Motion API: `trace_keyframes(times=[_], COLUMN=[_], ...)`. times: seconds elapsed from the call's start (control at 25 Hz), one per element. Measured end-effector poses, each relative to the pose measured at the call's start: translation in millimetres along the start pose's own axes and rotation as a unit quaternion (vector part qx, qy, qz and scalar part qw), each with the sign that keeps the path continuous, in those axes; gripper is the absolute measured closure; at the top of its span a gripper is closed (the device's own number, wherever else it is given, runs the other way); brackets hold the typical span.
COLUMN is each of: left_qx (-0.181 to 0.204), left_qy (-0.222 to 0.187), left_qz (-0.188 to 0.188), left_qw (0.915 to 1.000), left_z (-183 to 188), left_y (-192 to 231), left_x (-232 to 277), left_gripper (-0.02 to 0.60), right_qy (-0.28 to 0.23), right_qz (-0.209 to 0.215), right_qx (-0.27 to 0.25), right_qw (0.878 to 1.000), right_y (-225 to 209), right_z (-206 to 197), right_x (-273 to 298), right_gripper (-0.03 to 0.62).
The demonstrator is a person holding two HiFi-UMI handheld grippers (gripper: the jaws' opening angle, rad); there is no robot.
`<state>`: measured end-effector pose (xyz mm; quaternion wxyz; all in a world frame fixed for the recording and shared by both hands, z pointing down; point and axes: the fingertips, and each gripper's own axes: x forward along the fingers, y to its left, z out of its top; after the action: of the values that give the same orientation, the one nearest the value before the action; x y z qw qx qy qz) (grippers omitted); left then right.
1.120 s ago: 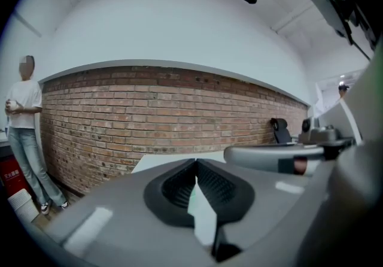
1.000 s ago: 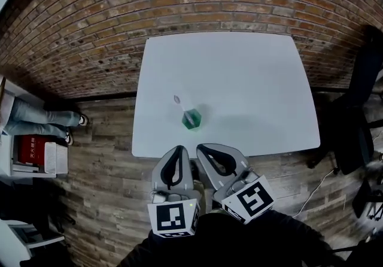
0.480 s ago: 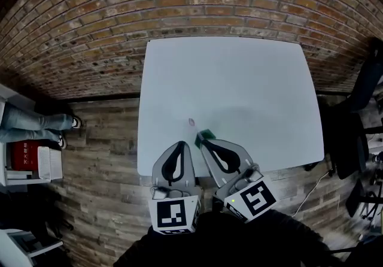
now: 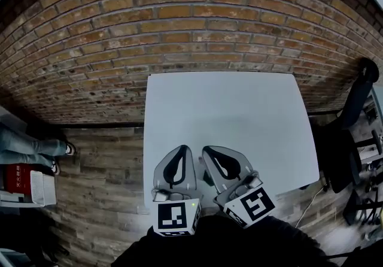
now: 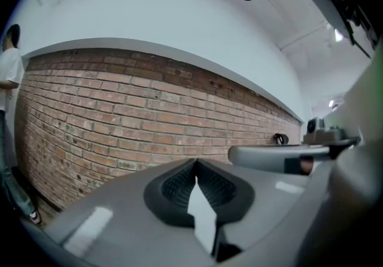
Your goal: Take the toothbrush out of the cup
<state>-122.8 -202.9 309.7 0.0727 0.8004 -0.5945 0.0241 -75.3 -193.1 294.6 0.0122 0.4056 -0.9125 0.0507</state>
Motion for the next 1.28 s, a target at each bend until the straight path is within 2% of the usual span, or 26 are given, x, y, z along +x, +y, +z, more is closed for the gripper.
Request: trace_keyframes(times=[0.28, 0.48, 0.8, 0.92, 1.12, 1.28], left_qx=[-0.003, 0.001, -0.011, -0.022, -0.030, -0.034], left_qy=[-0.002, 0.006, 0.046, 0.071, 0.101, 0.115], left_qz=[-0.015, -0.007, 0.016, 0.018, 0.028, 0.036], left_qw=[0.9999, 1.0000, 0.9988, 0.9971, 0.9941, 0.9922], left_z=[4.6, 8.4, -17.7, -32.5, -64.0, -80.5], left_y=[-1.5, -4.3, -1.3, -1.3, 1.3, 2.9], left_x=[25.2, 36.3, 39.2, 35.6, 22.5, 11.7], left_gripper=[0.572, 0.572, 0.572, 0.572, 0.574, 0.572], right_qy=[-0.002, 0.000, 0.032, 0.044, 0.069, 0.089], right_qz=[-0.010, -0.001, 0.018, 0.034, 0.055, 0.058], right_qx=[-0.006, -0.006, 0.026, 0.040, 0.045, 0.052], right_qw=[1.000, 1.000, 0.999, 0.998, 0.995, 0.993], right_y=[-19.6, -32.9, -37.6, -30.4, -15.8, -8.1], right_z=[6.4, 9.6, -16.8, -32.6, -60.8, -81.4], right_x=[12.8, 17.9, 20.8, 21.1, 16.3, 8.7], right_gripper=[0.592, 0.592, 0.592, 0.564, 0.463, 0.430])
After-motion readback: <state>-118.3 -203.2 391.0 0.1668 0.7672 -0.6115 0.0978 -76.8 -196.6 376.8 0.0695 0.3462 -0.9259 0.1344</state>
